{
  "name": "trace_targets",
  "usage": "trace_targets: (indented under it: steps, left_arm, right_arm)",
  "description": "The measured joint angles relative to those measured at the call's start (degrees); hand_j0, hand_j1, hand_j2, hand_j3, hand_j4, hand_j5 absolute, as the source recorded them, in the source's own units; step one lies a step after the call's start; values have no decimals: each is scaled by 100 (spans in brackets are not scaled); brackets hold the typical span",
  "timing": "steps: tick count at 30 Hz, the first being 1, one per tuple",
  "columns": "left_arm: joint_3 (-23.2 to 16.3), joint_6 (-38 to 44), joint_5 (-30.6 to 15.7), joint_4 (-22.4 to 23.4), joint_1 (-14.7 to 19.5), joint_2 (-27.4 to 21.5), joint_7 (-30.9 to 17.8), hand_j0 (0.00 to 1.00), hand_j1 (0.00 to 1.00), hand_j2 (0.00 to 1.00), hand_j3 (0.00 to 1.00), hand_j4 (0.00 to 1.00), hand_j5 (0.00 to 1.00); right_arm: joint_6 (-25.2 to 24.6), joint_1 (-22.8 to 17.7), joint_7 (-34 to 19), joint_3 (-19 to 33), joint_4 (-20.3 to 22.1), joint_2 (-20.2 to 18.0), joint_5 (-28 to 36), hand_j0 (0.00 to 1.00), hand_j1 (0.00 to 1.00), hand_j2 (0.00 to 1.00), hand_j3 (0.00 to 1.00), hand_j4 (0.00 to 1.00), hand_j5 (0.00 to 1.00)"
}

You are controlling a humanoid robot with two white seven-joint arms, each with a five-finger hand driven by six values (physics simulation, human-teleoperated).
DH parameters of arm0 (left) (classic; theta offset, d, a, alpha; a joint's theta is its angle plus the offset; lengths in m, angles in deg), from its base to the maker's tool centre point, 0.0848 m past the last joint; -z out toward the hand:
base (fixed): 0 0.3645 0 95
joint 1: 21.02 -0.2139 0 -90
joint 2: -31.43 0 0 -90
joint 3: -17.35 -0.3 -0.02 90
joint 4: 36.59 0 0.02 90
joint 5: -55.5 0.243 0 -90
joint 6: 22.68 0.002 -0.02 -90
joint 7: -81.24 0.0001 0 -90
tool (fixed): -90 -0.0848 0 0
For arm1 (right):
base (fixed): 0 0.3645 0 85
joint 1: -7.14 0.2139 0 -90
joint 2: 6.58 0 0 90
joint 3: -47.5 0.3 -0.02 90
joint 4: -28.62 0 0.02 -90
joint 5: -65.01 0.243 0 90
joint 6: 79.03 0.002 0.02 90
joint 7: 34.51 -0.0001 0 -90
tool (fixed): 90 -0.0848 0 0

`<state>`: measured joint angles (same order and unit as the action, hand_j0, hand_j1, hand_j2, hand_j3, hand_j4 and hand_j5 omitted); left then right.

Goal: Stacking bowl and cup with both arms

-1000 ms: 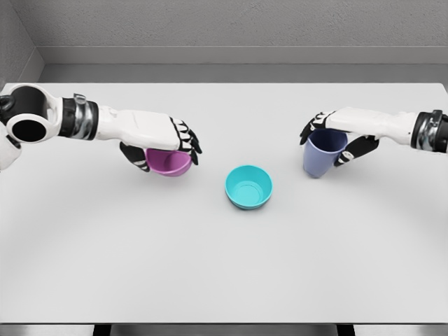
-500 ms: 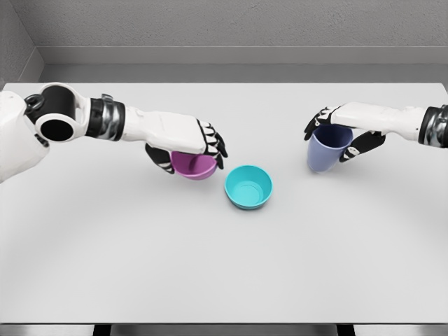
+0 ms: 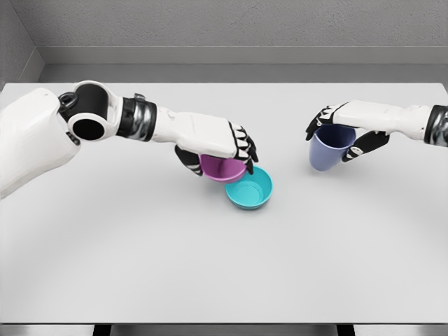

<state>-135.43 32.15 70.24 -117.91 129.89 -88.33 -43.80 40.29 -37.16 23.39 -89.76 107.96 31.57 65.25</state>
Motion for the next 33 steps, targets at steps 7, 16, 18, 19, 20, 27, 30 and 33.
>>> trace_targets:
  steps: [7, 16, 18, 19, 20, 27, 30, 33]
  left_arm:
    - [-11, 0, 127, 56, -26, 273, 2, 76, 76, 76, 76, 76, 76]
    - [-40, 1, 241, 122, -97, 545, 1, 77, 77, 77, 77, 77, 77]
    - [-43, 0, 275, 153, -97, 591, 0, 77, 77, 77, 77, 77, 77]
    - [-45, 0, 286, 164, -105, 607, 1, 77, 77, 77, 77, 77, 77]
    - [-47, 0, 293, 178, -105, 619, 0, 77, 77, 77, 77, 77, 77]
    - [-61, -1, 329, 347, -149, 695, 0, 78, 78, 78, 78, 78, 78]
    - [-63, 0, 356, 368, -176, 704, 0, 78, 78, 78, 78, 78, 78]
    - [-62, -1, 375, 376, -176, 707, 0, 79, 79, 79, 79, 79, 79]
  right_arm:
    - [0, 0, 7, 13, 14, -35, 0, 65, 65, 65, 65, 65, 65]
    - [75, 70, 6, 27, 110, -52, 10, 65, 65, 65, 65, 65, 65]
    - [85, 79, 7, 29, 128, -54, 11, 65, 65, 65, 65, 65, 65]
    - [89, 79, 6, 31, 135, -54, 11, 65, 65, 65, 65, 65, 65]
    - [91, 79, 7, 32, 139, -55, 13, 65, 65, 65, 65, 65, 65]
    - [97, 158, 7, 35, 272, -148, 34, 65, 65, 65, 65, 65, 65]
    - [97, 158, 7, 36, 325, -169, 42, 65, 65, 65, 65, 65, 65]
    - [98, 158, 13, 37, 387, -202, 47, 65, 65, 65, 65, 65, 65]
